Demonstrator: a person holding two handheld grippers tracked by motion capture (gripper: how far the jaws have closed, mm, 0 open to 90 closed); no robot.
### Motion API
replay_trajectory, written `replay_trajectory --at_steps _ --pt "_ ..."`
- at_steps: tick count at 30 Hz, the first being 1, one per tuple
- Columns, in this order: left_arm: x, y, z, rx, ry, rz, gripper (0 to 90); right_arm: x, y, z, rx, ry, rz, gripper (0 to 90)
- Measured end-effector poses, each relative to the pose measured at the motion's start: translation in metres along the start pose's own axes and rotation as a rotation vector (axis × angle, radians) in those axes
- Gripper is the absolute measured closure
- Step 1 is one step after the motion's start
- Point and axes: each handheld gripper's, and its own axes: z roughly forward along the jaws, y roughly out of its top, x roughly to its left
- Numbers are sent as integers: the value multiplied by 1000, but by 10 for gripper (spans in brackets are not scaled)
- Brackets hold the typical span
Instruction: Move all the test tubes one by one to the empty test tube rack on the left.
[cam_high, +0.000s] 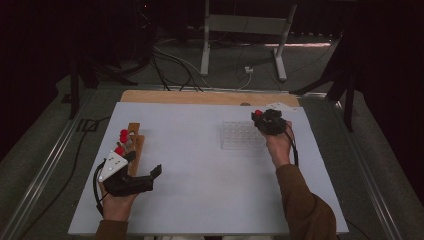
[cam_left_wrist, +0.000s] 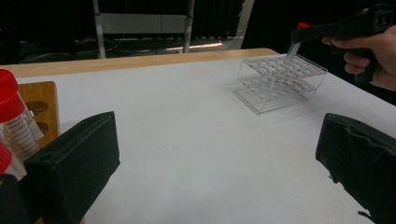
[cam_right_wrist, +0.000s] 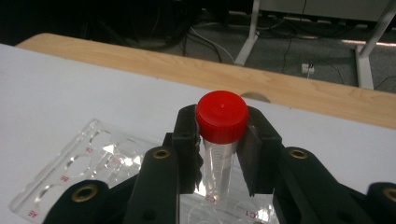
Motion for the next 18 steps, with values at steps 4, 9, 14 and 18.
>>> replay_trajectory --at_steps 4,9,14,18 --pt "0 0 0 0 0 0 6 0 4 -6 -24 6 1 700" --pt "1 0 -1 -2 2 -1 6 -1 11 -14 -50 10 1 700" --pt "4 1 -3 -11 6 -14 6 0 19 -23 -81 16 -7 701" --pt "5 1 -3 -18 7 -21 6 1 24 -30 -105 22 -16 701"
